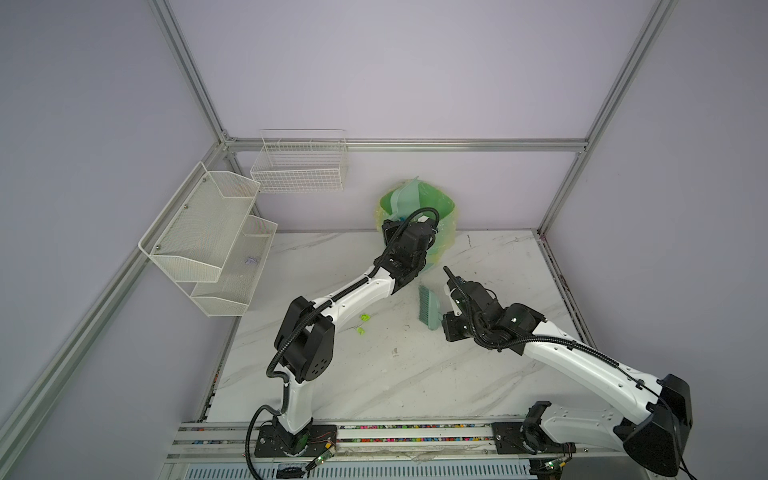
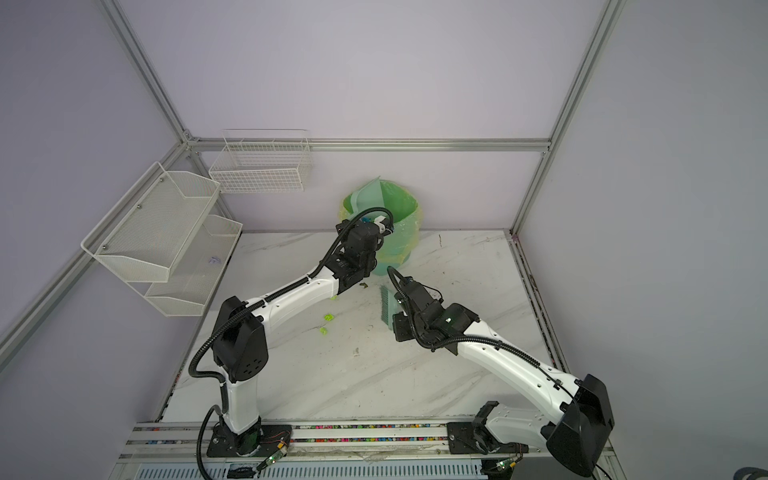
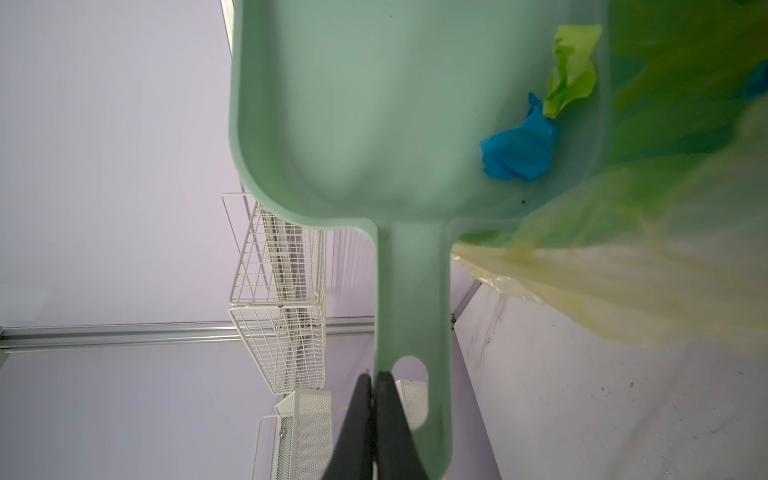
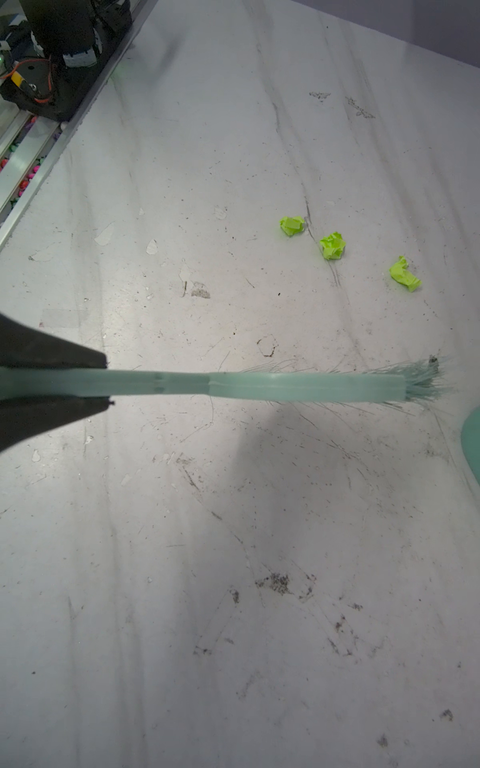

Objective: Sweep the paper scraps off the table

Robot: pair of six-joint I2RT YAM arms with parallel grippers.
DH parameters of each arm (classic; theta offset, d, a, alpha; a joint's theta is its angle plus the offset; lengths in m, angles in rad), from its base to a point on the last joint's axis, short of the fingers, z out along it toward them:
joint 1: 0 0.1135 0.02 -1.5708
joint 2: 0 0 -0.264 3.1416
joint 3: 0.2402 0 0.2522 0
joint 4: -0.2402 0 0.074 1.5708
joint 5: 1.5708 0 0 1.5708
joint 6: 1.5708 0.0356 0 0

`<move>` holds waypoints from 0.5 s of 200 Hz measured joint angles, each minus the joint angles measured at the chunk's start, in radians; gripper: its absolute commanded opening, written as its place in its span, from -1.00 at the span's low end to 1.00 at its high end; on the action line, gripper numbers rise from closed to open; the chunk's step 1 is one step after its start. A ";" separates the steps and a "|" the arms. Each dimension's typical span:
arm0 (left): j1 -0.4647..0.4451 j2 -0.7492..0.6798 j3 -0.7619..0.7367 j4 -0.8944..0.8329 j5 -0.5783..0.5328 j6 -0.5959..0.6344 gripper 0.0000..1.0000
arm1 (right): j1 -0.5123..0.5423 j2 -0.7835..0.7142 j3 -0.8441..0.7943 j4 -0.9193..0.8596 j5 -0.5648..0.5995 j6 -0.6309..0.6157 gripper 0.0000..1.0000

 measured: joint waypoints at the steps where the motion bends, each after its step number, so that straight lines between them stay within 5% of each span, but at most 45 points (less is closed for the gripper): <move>1: 0.000 -0.001 0.001 -0.004 0.000 -0.003 -1.00 | 0.000 0.000 0.000 0.000 0.000 0.000 -1.00; 100: 0.002 -0.068 0.024 0.080 -0.012 0.076 -1.00 | 0.000 -0.002 0.000 0.001 0.003 0.005 -1.00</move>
